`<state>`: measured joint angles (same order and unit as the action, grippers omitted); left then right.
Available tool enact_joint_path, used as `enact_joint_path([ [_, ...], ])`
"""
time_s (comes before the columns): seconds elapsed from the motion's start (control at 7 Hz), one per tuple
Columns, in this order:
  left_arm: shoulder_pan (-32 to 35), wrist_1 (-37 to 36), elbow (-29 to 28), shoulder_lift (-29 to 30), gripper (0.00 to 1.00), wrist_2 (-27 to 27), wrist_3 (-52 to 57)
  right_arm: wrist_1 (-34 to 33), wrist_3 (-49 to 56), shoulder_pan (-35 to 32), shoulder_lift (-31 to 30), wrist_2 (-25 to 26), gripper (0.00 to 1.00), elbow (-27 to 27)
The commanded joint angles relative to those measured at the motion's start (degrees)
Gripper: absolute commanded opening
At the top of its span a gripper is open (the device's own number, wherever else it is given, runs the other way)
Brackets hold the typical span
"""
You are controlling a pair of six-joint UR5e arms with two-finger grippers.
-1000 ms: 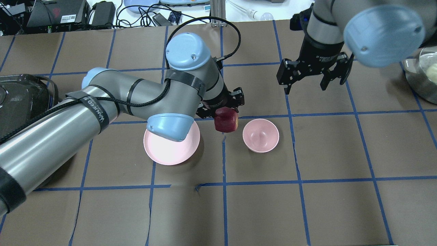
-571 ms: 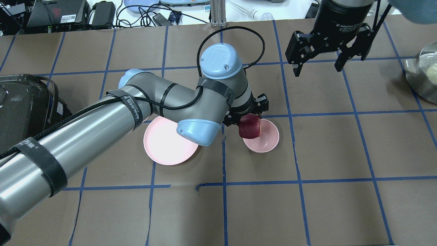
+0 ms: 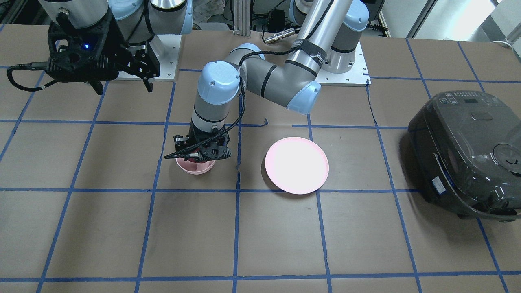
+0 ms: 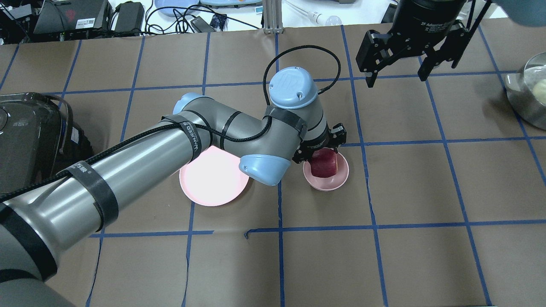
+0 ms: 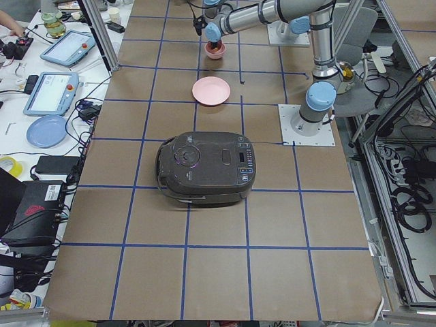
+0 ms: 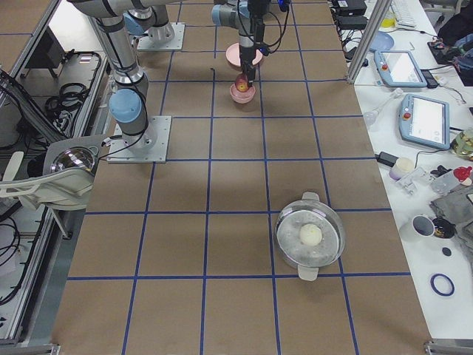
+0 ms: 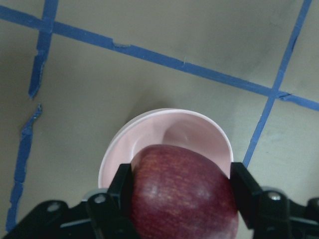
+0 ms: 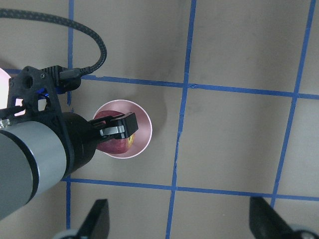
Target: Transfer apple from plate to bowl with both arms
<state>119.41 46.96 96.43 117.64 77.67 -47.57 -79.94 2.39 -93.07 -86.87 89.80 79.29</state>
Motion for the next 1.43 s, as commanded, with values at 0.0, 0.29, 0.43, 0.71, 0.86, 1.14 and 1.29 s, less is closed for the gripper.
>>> enact_joint_path([
  [0.0, 0.03, -2.03, -0.1, 1.54, 1.0, 0.03, 0.02, -0.05, -0.02, -0.01, -0.14, 0.19, 1.0, -0.01],
  [0.29, -1.63, -3.62, -0.1, -1.61, 1.0, 0.03, 4.9, 0.04, -0.02, -0.01, -0.14, -0.07, 1.0, -0.01],
  [0.43, -4.86, -2.5, 0.68, -4.41, 1.0, -0.32, 10.25, -0.04, -0.02, -0.01, -0.05, -0.16, 1.0, -0.01],
  [0.71, -12.24, 7.98, -0.01, -12.04, 1.0, -3.39, 23.24, -0.05, -0.02, -0.01, -0.05, -0.16, 1.0, -0.01],
  [0.86, -16.28, 13.54, 0.16, -15.74, 1.0, -3.4, 29.49, -0.05, -0.11, -0.01, -0.05, -0.16, 1.0, -0.01],
  [1.14, -23.66, 25.14, -1.06, -22.34, 1.0, -2.53, 41.71, -0.05, -0.2, -0.01, -0.05, -0.16, 1.0, -0.01],
  [1.29, -26.05, 32.07, -3.68, -24.02, 1.0, 3.83, 45.69, -0.05, -0.37, -0.01, -0.05, -0.16, 1.0, -0.01],
])
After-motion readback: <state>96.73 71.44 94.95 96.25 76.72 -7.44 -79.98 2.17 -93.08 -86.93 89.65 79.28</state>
